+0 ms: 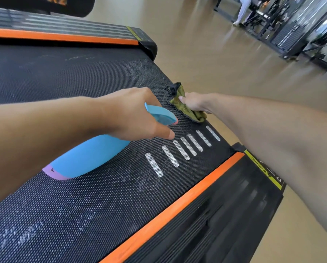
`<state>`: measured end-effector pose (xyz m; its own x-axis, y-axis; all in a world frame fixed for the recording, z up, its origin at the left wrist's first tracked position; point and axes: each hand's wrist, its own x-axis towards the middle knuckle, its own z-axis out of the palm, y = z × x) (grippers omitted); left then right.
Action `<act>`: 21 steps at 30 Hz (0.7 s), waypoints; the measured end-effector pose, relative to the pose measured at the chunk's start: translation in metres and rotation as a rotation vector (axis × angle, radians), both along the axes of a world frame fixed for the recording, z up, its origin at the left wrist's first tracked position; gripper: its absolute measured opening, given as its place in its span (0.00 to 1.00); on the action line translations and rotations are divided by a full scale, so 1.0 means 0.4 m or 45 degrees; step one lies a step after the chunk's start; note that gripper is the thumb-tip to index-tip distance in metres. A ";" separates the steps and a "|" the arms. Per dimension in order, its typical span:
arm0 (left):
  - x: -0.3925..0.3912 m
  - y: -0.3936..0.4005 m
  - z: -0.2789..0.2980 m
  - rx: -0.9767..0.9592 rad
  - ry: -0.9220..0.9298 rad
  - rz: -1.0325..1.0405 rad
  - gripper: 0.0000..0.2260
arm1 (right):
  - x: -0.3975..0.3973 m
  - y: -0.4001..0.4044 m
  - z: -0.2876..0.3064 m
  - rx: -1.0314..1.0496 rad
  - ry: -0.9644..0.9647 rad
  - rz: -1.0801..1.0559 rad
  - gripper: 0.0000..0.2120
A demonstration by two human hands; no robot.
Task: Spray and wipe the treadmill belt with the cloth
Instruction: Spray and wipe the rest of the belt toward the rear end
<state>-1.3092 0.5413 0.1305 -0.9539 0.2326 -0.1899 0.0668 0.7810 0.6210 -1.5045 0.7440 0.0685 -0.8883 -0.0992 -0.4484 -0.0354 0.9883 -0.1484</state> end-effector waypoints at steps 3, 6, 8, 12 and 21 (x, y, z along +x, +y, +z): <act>0.010 0.005 -0.003 0.003 0.023 -0.028 0.17 | 0.067 0.027 -0.008 -0.062 0.060 0.209 0.27; 0.024 -0.006 0.005 0.027 0.075 0.003 0.15 | 0.211 0.034 -0.018 -0.005 0.063 0.740 0.25; 0.033 -0.033 0.015 0.102 0.089 0.113 0.12 | 0.326 0.018 -0.022 -0.007 -0.001 1.109 0.25; 0.042 -0.120 0.018 0.266 0.170 0.491 0.14 | 0.522 -0.106 -0.020 -0.061 -0.053 1.637 0.24; 0.052 -0.135 0.006 0.403 0.213 0.576 0.16 | 0.432 -0.023 -0.025 -0.041 0.051 1.542 0.24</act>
<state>-1.2885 0.4872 0.1331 -0.9827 -0.1846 -0.0158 -0.1135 0.5325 0.8388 -1.3319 0.7349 0.0584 -0.2257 -0.8862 -0.4046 -0.9396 0.3078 -0.1498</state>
